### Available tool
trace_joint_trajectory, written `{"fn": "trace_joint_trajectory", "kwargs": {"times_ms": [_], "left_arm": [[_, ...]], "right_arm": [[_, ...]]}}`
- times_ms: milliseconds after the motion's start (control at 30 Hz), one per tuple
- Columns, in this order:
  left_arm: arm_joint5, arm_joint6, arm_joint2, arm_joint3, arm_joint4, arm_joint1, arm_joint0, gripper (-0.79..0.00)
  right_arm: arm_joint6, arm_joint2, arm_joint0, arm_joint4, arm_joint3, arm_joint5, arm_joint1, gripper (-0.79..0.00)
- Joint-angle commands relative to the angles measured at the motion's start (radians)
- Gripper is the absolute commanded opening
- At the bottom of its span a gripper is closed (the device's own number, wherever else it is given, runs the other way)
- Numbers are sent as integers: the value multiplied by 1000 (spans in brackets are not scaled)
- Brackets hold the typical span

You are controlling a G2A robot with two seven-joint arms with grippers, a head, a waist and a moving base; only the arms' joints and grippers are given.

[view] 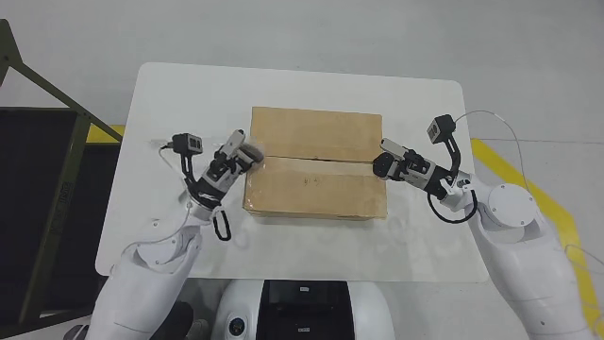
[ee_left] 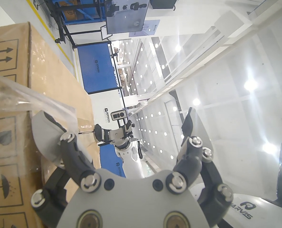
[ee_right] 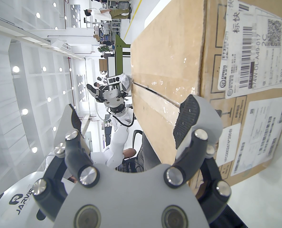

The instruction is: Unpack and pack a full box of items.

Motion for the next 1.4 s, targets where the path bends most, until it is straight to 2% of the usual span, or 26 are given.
{"fn": "trace_joint_trajectory", "kwargs": {"times_ms": [0, 467, 733, 900, 1067, 1367], "left_arm": [[7, -6, 1, -7, 25, 0, -7, 0], [122, -39, 1, -5, 94, -3, -94, 0], [94, -44, -72, -18, -45, -3, -81, 0], [67, -48, -109, 23, -86, -4, -50, 0], [66, -102, -158, 45, -112, 1, -10, 0], [66, -102, -158, 45, -112, 1, -10, 0]], "right_arm": [[0, 0, 0, 0, 0, 0, 0, 0], [0, 0, 0, 0, 0, 0, 0, 0], [0, 0, 0, 0, 0, 0, 0, 0], [0, 0, 0, 0, 0, 0, 0, 0], [0, 0, 0, 0, 0, 0, 0, 0], [0, 0, 0, 0, 0, 0, 0, 0]]}}
